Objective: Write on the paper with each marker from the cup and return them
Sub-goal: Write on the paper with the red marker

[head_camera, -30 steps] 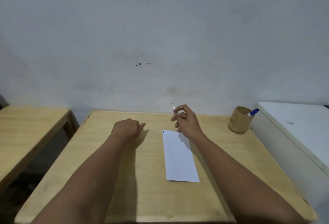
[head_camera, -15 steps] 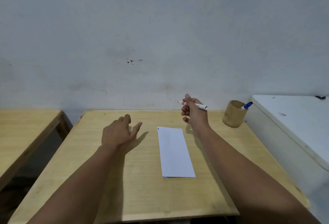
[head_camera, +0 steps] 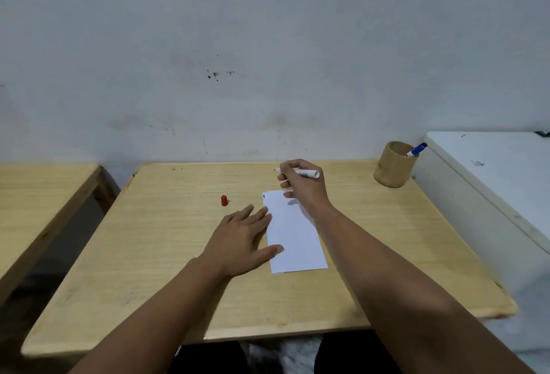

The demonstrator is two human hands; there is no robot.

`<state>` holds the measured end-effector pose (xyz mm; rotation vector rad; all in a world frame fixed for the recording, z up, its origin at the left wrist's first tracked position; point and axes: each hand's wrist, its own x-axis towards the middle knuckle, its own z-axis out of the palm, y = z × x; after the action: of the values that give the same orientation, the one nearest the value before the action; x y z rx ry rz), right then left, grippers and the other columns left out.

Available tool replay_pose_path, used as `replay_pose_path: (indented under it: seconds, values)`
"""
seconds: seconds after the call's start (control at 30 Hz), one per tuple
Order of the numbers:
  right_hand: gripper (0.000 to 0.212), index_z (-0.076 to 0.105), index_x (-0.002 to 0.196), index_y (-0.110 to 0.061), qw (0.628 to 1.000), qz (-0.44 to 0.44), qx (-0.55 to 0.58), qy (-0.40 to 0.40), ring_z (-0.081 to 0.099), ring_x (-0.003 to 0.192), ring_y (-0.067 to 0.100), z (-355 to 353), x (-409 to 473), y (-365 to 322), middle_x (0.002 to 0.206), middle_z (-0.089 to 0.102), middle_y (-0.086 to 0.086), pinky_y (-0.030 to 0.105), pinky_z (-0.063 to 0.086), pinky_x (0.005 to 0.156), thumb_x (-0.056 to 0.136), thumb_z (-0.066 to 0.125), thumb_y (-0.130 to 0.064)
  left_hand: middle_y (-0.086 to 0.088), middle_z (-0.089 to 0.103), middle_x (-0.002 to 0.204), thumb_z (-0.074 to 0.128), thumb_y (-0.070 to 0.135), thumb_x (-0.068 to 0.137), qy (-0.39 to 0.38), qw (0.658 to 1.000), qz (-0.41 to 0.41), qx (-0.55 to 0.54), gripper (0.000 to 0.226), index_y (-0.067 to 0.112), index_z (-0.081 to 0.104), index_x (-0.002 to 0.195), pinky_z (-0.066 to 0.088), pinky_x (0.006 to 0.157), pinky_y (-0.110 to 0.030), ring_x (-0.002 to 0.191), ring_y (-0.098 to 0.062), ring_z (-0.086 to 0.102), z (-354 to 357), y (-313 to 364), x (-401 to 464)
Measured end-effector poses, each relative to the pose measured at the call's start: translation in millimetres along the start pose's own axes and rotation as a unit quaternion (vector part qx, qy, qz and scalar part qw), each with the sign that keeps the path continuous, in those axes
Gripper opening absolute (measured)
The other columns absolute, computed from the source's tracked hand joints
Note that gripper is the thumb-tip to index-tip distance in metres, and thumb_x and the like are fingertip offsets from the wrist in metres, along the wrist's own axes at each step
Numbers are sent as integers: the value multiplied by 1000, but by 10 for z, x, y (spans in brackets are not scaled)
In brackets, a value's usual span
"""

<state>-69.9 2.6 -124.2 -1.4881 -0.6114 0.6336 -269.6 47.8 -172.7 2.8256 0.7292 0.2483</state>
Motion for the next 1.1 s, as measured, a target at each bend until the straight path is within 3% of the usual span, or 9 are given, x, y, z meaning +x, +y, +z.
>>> replay_pose_path:
  seconds: [0.13, 0.23, 0.4, 0.53, 0.7, 0.83, 1.1]
  values:
    - [44, 73, 86, -6, 1000, 4, -25, 10, 59, 56, 16, 165, 41, 141, 69, 73, 3, 24, 46, 50, 95, 76, -49, 15, 23, 167, 36, 81, 88, 17, 1000, 7, -5, 86, 32, 33, 159, 18, 123, -39, 158, -14, 12, 34, -21, -7]
    - [32, 73, 83, -9, 999, 14, -39, -3, 62, 56, 17, 210, 61, 277, 67, 73, 4, 26, 49, 52, 98, 75, -37, 14, 23, 167, 35, 81, 89, 16, 1000, 9, -7, 86, 31, 33, 159, 17, 123, -39, 158, -14, 12, 34, -20, -15]
    - [27, 67, 74, -9, 999, 19, -26, 10, 61, 53, 20, 185, 43, 424, 75, 77, 20, 26, 50, 50, 99, 69, -20, 9, 21, 169, 38, 81, 88, 19, 1000, -8, -11, 93, 25, 29, 161, 10, 125, -36, 158, -13, 11, 34, -14, -22]
    - [27, 67, 70, -14, 998, 9, -60, 10, 66, 56, 20, 199, 63, 488, 73, 79, 11, 32, 52, 57, 93, 67, -27, 7, 20, 170, 38, 84, 86, 22, 999, -20, -13, 96, 25, 27, 161, 9, 127, -37, 158, -14, 11, 49, -18, -25]
    - [28, 69, 76, -8, 997, 0, -80, 1, 68, 56, 17, 191, 73, 518, 68, 78, 4, 33, 54, 60, 92, 67, -31, 7, 21, 169, 38, 84, 86, 23, 999, -19, -22, 96, 26, 28, 161, 9, 127, -38, 158, -13, 10, 52, -25, -18]
    - [31, 68, 76, -8, 995, -3, -98, -3, 69, 58, 18, 195, 76, 524, 68, 77, 6, 35, 55, 62, 89, 67, -36, 8, 22, 169, 39, 85, 85, 28, 999, -19, -25, 96, 26, 29, 161, 10, 127, -37, 158, -12, 11, 65, -37, -14]
    - [28, 68, 65, -22, 988, -18, -151, -10, 72, 60, 19, 209, 105, 526, 67, 77, 3, 56, 64, 76, 82, 64, -44, 7, 23, 169, 41, 84, 86, 28, 999, -16, -29, 95, 26, 30, 161, 12, 126, -39, 158, -14, 13, 65, -42, -13]
